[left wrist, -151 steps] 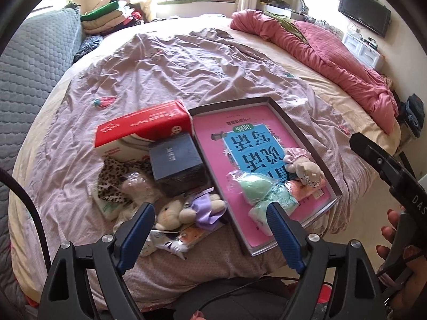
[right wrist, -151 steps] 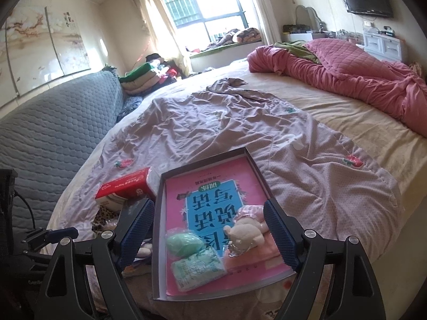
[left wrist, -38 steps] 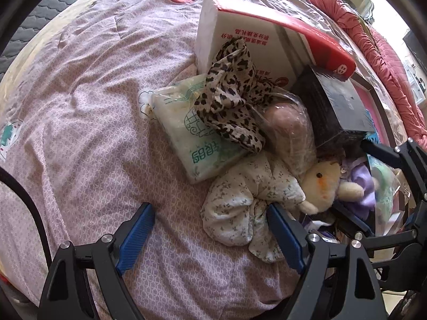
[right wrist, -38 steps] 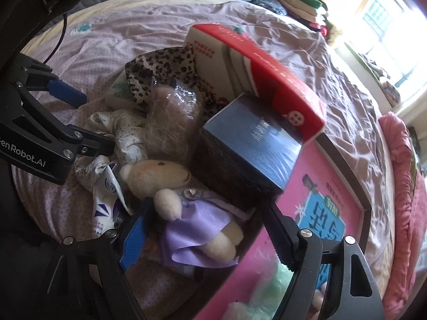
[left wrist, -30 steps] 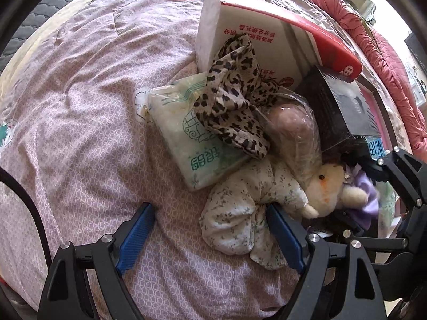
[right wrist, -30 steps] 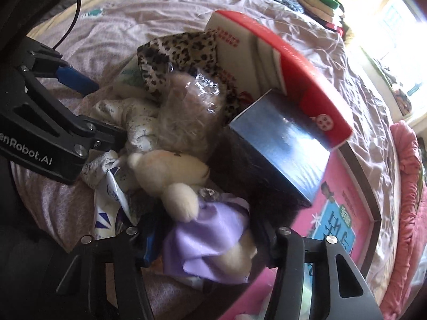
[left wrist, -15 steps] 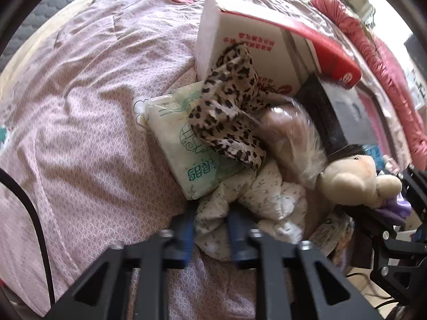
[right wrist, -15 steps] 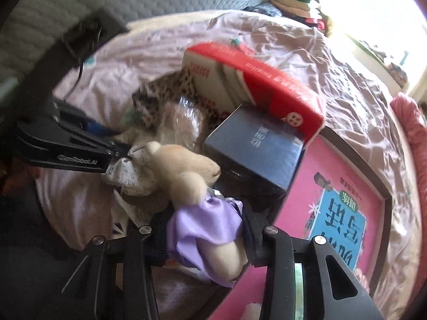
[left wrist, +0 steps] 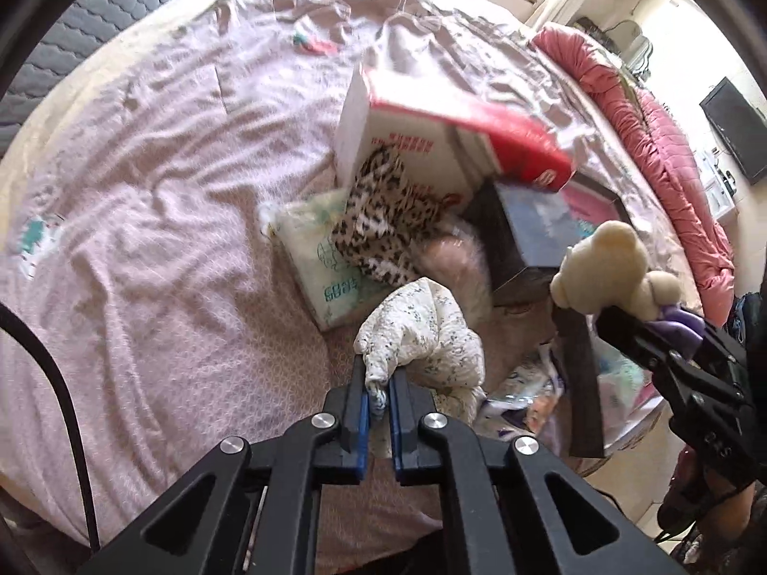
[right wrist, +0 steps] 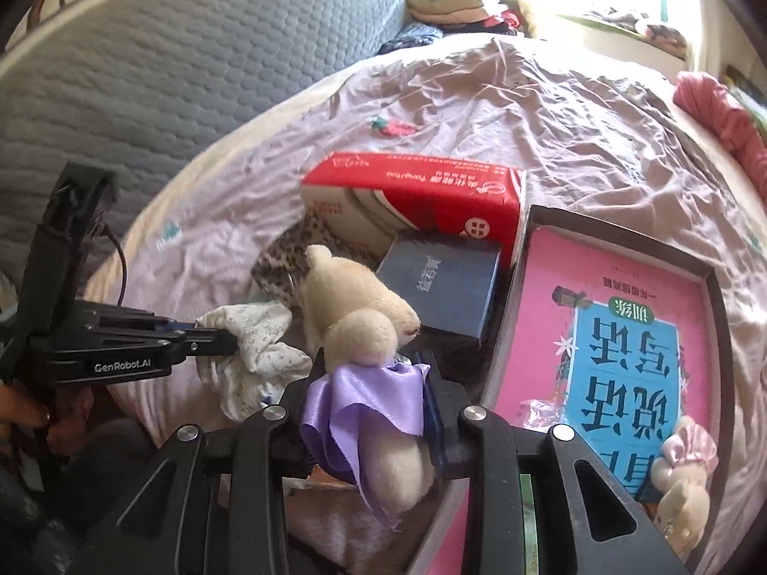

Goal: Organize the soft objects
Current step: 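Carry floral scrunchie with left tool while right tool carries bear over tray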

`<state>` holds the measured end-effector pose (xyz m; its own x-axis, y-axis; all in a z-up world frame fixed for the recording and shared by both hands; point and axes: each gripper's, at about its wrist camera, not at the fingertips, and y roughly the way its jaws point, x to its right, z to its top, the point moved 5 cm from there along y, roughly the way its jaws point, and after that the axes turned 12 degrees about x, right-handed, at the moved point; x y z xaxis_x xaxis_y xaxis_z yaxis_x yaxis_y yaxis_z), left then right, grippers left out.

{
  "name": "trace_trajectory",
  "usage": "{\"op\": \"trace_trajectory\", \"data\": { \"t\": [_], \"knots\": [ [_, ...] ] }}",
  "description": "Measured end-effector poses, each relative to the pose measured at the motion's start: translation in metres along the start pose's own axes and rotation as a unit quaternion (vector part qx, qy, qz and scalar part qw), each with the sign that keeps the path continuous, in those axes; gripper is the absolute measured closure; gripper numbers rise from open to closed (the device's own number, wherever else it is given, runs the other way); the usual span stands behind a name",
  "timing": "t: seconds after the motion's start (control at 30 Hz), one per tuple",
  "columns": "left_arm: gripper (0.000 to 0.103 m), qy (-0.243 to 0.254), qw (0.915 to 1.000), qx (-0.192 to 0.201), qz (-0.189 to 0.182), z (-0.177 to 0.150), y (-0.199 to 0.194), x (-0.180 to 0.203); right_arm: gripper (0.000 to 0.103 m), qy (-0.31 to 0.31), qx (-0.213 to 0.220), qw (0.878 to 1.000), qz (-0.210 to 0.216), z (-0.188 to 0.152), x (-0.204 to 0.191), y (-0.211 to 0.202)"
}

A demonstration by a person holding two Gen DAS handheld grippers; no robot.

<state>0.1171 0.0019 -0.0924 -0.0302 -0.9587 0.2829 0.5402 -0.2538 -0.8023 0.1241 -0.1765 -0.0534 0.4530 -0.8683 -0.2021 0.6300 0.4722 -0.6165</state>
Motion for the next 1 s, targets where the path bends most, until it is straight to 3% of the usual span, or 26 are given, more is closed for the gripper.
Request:
{"op": "trace_trajectory", "data": {
  "t": [0.5,1.0],
  "knots": [
    [0.096,0.03,0.9974,0.065,-0.012,0.027,-0.067,0.044,0.068,0.075,0.057,0.995,-0.01,0.021,0.015,-0.059],
    [0.096,0.061,0.9935,0.088,-0.038,0.033,-0.095,0.099,0.068,0.138,0.109,0.983,-0.05,0.021,0.065,-0.133]
  ]
}}
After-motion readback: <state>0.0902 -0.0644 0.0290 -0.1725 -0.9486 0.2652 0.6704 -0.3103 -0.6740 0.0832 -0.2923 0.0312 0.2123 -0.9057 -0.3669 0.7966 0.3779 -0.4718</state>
